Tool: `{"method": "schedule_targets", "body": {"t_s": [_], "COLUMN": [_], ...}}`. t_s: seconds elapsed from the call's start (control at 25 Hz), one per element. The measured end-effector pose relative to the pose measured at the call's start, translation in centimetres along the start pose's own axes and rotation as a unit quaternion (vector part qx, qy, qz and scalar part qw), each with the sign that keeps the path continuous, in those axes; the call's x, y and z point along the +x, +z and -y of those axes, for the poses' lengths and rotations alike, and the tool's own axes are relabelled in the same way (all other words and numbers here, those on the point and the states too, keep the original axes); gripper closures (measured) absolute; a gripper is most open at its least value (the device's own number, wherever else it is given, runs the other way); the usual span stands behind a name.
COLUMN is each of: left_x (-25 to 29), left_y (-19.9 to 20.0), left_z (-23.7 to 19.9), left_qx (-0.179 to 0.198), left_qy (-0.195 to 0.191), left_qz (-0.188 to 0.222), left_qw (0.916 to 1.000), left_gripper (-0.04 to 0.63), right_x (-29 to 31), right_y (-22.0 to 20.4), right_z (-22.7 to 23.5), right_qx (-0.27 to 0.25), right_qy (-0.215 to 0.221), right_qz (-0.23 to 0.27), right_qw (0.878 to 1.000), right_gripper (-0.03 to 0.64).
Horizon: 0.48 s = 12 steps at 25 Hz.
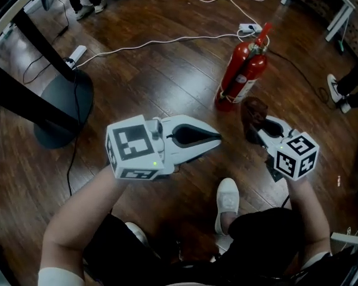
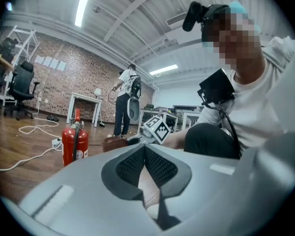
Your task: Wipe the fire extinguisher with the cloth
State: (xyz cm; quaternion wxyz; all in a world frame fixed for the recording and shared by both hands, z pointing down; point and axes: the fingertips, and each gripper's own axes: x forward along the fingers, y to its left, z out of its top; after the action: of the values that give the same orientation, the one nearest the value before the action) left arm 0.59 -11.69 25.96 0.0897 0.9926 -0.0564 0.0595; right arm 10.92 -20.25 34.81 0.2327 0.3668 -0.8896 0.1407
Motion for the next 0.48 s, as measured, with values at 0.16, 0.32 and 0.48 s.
{"method": "schedule_targets", "body": {"t_s": [0.16, 0.32, 0.48], "left_x": [-1.9, -3.3, -4.3], "left_y": [2.3, 3.4, 3.6], "left_z": [3.2, 7.0, 11.7], "left_qx": [0.034, 0.042, 0.046], "left_qy": [0.025, 0.059, 0.079], "left_qz": [0.001, -0.002, -0.024], "left_qw": [0.9991, 0.9974, 0.9955], "left_gripper": [0.595, 0.595, 0.595], "right_x": [-8.5, -15.5, -21.0], "right_y": [2.8, 3.9, 3.0], "right_z": [-1.5, -4.1, -7.4], "right_qx": [-0.017, -0.017, -0.018], "right_qy": [-0.029, -0.044, -0.046], "right_qz": [0.039, 0.074, 0.089], "right_qw": [0.999, 0.996, 0.995], "right_gripper": [0.545, 0.543, 0.543]}}
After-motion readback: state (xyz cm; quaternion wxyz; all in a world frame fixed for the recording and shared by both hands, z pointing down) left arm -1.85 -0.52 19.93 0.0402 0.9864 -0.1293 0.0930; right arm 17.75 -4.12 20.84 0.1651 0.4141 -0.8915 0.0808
